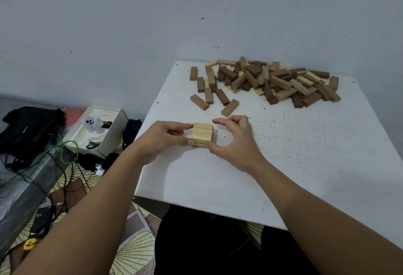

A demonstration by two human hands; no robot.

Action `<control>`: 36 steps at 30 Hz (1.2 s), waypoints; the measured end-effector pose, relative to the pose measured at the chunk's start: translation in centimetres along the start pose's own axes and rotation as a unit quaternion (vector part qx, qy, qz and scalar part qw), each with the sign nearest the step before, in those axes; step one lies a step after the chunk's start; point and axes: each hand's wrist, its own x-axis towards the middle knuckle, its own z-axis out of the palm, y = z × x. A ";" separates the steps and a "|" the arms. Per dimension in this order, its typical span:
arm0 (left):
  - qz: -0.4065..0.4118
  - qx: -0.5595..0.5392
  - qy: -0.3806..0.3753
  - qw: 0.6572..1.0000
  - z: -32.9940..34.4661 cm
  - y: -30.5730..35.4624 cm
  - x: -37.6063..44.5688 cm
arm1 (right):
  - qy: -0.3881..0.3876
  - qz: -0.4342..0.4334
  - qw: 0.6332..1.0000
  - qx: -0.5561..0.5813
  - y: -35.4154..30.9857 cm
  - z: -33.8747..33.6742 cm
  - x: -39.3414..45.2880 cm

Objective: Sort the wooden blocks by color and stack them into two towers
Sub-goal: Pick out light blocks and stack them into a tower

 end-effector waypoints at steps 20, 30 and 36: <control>-0.006 0.001 0.002 1.000 0.1 0.1 -0.2 | 0.021 -0.009 0.999 0.026 0.0 0.1 -0.1; -0.003 -0.005 -0.001 1.000 0.1 0.0 -0.2 | 0.015 0.009 1.000 0.024 -0.5 -0.1 -0.2; -0.013 -0.104 0.011 0.994 -1.4 -0.4 0.4 | 0.031 0.038 0.994 0.102 -1.0 -0.6 0.1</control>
